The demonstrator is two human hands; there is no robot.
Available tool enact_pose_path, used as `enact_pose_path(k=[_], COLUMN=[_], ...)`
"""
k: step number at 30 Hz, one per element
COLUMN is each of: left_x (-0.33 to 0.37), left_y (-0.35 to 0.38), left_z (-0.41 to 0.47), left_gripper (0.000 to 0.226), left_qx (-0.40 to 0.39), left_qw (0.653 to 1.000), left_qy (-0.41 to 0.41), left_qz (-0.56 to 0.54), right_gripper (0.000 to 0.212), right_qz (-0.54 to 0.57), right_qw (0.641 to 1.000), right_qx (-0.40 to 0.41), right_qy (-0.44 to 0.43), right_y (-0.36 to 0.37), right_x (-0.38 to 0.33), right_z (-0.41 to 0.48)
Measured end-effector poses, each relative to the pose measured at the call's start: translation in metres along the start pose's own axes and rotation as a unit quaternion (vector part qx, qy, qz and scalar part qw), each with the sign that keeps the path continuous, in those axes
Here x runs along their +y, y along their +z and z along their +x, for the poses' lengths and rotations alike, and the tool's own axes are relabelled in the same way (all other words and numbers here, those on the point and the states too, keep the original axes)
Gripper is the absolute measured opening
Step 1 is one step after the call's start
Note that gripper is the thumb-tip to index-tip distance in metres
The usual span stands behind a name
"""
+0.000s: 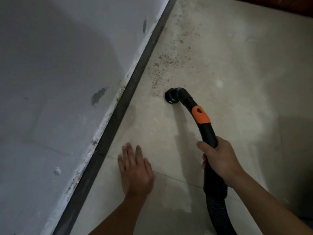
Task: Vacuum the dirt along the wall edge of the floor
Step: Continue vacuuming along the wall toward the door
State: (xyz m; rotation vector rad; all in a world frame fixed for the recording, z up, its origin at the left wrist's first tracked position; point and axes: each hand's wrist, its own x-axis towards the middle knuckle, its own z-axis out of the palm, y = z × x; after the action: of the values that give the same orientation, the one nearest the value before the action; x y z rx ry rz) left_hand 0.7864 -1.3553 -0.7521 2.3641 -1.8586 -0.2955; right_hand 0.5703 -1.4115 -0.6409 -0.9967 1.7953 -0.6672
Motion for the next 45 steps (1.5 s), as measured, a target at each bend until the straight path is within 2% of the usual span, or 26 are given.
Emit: enact_pose_path(k=[11, 15, 18, 22, 26, 38, 45], left_x=[0.002, 0.002, 0.001, 0.0, 0.0, 0.002, 0.001], left_y=[-0.002, -0.003, -0.001, 0.001, 0.002, -0.002, 0.0], left_z=[0.002, 0.001, 0.002, 0.002, 0.002, 0.002, 0.002], left_gripper=[0.06, 0.06, 0.06, 0.059, 0.06, 0.06, 0.058], left_qx=[-0.018, -0.019, -0.011, 0.005, 0.005, -0.001, -0.004], left_qw=[0.999, 0.999, 1.0, 1.0, 1.0, 1.0, 1.0], left_qy=[-0.008, -0.007, -0.003, -0.002, -0.002, -0.004, 0.002], left_qz=[0.031, 0.027, 0.017, -0.001, 0.0, 0.015, 0.007], right_gripper=[0.02, 0.018, 0.016, 0.022, 0.023, 0.015, 0.017], right_qz=[-0.052, -0.02, 0.01, 0.005, 0.041, 0.024, 0.016], right_qw=[0.996, 0.998, 1.0, 0.995, 0.99, 1.0, 1.0], right_qx=[-0.05, -0.058, -0.018, 0.091, 0.119, 0.005, -0.005], right_qy=[-0.043, -0.022, 0.003, 0.042, 0.063, -0.008, -0.022], right_y=[0.061, 0.048, 0.009, -0.055, -0.078, 0.019, 0.056], right_x=[-0.056, -0.052, -0.018, 0.032, 0.039, -0.038, -0.069], right_z=[0.036, 0.029, 0.01, -0.017, -0.011, 0.06, 0.092])
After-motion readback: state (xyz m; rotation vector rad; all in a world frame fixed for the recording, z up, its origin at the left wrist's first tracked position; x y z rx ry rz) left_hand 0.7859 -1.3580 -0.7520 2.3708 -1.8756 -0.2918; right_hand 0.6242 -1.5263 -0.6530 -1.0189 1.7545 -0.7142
